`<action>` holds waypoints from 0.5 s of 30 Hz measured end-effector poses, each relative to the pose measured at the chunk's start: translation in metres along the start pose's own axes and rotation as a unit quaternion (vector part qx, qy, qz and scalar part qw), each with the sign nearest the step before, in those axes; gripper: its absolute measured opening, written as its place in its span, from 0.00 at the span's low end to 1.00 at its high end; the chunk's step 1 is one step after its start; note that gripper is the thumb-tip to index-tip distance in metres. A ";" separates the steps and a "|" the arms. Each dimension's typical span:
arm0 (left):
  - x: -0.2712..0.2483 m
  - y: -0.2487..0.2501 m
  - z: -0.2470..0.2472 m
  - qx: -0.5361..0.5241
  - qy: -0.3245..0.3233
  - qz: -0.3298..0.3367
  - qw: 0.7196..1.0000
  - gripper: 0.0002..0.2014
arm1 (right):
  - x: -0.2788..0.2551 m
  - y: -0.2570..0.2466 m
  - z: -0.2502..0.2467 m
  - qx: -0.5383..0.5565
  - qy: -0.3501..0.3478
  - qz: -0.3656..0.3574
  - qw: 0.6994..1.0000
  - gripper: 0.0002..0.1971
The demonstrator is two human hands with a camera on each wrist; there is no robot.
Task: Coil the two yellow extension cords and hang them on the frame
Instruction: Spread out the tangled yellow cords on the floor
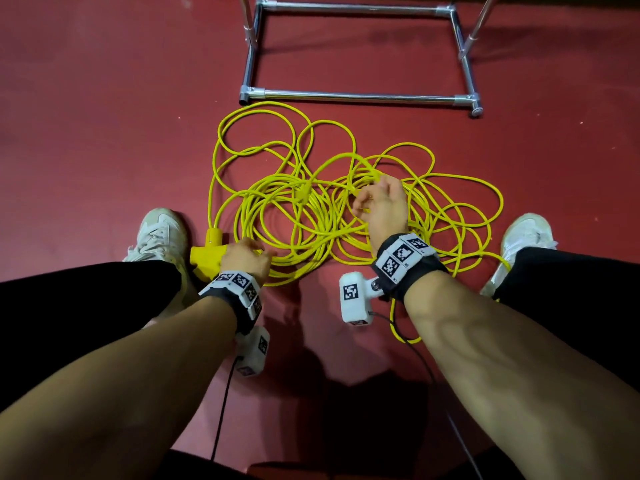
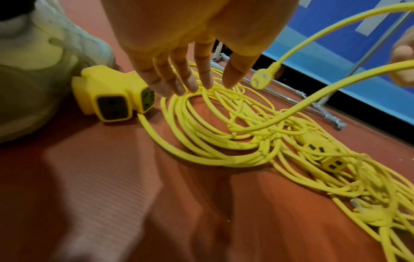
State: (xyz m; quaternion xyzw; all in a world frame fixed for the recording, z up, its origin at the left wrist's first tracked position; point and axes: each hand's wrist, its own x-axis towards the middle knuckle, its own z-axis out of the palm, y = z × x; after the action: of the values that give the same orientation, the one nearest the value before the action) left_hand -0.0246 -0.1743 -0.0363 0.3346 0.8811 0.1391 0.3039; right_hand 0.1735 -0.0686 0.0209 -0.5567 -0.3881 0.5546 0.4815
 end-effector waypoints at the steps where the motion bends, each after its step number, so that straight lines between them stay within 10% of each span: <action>1: 0.002 -0.005 -0.002 0.019 0.013 -0.007 1.000 0.17 | 0.004 0.005 -0.005 -0.021 0.028 0.011 0.999 0.05; 8: 0.019 -0.033 -0.017 0.063 0.083 -0.019 0.994 0.22 | 0.007 0.039 -0.037 -0.472 0.073 0.179 0.860 0.34; 15: 0.051 -0.039 -0.024 0.077 0.011 -0.086 0.993 0.43 | -0.009 0.052 -0.007 -0.569 0.055 0.018 0.820 0.39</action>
State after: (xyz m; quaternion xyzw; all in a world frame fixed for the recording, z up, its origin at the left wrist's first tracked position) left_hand -0.0897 -0.1700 -0.0574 0.2787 0.9179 0.0476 0.2783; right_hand 0.1742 -0.0905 -0.0276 -0.7685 -0.5970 0.2120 0.0893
